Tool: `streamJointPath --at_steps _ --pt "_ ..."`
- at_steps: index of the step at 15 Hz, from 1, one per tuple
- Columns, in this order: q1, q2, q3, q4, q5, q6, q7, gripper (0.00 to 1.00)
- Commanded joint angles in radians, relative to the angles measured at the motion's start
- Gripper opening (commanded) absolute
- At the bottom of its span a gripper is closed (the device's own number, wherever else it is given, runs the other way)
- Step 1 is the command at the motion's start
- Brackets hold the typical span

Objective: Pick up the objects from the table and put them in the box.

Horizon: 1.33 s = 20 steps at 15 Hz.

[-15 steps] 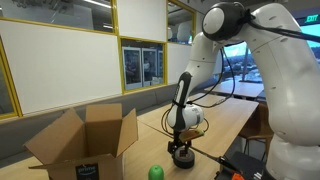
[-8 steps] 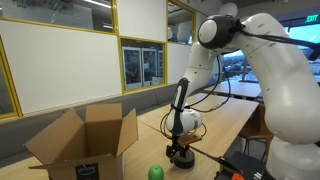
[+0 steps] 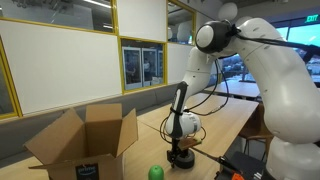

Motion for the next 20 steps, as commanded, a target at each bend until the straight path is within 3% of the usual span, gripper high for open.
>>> streamJointPath --at_steps 1,5,7,14,20 --pt "-0.004 0.009 0.004 0.007 -0.003 0.02 -0.017 0.42" --pt "0.012 -0.021 -0.012 -0.009 -0.006 0.015 -0.01 0.16" --pt "0.029 -0.043 -0.024 -0.021 -0.008 0.001 0.001 0.2" --pt "0.244 -0.198 -0.19 -0.07 -0.062 -0.154 0.122 0.19" --pt "0.413 -0.409 -0.303 -0.105 -0.232 -0.296 0.301 0.19"
